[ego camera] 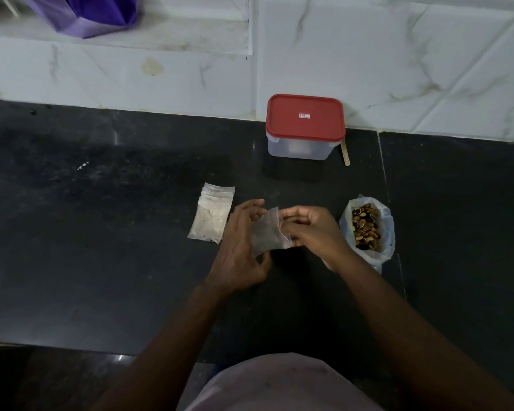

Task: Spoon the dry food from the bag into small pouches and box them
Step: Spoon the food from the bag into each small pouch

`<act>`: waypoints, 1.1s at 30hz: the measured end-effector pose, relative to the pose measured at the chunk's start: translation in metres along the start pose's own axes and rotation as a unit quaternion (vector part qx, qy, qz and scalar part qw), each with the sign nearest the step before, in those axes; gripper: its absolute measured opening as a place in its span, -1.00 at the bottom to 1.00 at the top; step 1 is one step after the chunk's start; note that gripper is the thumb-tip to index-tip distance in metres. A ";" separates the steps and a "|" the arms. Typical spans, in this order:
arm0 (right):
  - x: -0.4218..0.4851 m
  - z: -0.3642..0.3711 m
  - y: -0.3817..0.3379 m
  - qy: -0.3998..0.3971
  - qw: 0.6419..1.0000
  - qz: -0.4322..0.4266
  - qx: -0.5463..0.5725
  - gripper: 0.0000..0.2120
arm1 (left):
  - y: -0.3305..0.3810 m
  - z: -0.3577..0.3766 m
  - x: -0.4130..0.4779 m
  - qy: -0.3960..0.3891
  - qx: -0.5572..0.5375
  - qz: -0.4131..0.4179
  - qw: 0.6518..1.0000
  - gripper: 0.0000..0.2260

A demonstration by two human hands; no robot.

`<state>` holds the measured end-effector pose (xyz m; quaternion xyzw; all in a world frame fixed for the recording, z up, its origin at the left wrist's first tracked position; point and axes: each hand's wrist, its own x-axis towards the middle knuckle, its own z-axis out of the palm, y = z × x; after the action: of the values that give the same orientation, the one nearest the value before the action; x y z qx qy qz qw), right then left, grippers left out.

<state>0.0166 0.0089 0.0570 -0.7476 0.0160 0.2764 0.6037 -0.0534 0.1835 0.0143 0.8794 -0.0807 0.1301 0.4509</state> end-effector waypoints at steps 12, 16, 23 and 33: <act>-0.019 -0.042 0.012 0.137 0.986 0.013 0.096 -0.78 | 0.026 0.018 0.023 0.050 -0.326 -0.431 0.840 -0.72; -0.022 -0.054 0.016 0.154 0.981 0.012 0.115 -0.80 | 0.030 0.022 0.029 0.011 -0.363 -0.443 0.819 -0.84; -0.023 -0.069 0.021 0.155 0.980 0.024 0.120 -0.79 | 0.043 0.031 0.033 -0.002 -0.414 -0.456 0.788 -0.82; -0.024 -0.084 0.028 0.188 0.973 0.031 0.128 -0.80 | 0.049 0.039 0.036 0.020 -0.487 -0.455 0.745 -0.65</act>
<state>0.0193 -0.0823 0.0524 -0.7021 0.1871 0.1454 0.6714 -0.0260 0.1223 0.0412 0.4696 0.2852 -0.1302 0.8253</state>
